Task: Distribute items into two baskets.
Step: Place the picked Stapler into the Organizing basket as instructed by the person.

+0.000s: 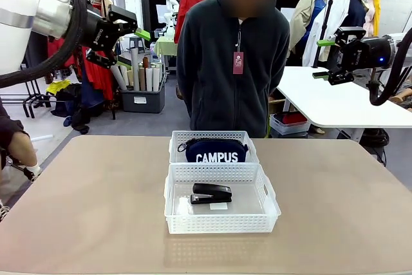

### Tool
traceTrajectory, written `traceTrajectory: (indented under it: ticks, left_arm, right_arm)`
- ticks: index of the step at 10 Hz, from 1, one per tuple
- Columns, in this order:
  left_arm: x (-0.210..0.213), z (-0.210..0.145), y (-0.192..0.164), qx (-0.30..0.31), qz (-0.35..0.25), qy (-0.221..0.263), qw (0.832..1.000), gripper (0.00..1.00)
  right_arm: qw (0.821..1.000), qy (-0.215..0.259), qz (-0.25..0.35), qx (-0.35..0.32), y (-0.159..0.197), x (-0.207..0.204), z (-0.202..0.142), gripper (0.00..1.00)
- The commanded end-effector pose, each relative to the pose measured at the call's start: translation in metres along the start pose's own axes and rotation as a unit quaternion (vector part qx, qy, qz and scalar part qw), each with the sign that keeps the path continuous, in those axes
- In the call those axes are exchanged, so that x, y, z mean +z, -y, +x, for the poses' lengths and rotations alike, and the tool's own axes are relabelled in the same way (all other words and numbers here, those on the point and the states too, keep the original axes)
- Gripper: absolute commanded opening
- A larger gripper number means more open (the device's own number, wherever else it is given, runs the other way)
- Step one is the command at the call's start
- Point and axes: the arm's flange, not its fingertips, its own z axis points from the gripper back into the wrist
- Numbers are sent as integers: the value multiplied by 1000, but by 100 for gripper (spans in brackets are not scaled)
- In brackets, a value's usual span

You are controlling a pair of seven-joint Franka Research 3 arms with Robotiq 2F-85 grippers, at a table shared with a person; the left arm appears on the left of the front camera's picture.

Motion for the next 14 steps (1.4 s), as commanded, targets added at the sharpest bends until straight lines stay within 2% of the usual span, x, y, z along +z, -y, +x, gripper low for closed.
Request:
traceTrajectory:
  ticks: [1, 2, 3, 6, 10, 12, 14]
  left_arm:
    - [1, 0, 0, 1, -1, 0, 1000, 100]
    - [-2, 11, -18, 86, -68, -50, 993, 100]
    - [-1, 19, -35, 135, -115, -68, 982, 100]
    - [-2, 26, -68, 212, -180, -92, 956, 100]
    - [-13, 29, -92, 239, -219, -103, 940, 100]
    - [-13, 33, -96, 212, -234, -100, 943, 100]
    - [-13, 33, -103, 214, -234, -99, 943, 100]
  right_arm:
    - [1000, 1, 1, 1, -2, 0, -1, 100]
    - [1000, 1, 1, 1, -2, 0, -1, 100]
    - [1000, 1, 1, 1, -2, 0, -1, 100]
    - [1000, 1, 1, 1, -2, 0, -1, 100]
    - [1000, 1, 1, 1, -2, 0, -1, 100]
    - [1000, 1, 1, 1, -2, 0, -1, 100]
    - [1000, 1, 1, 1, -2, 0, -1, 100]
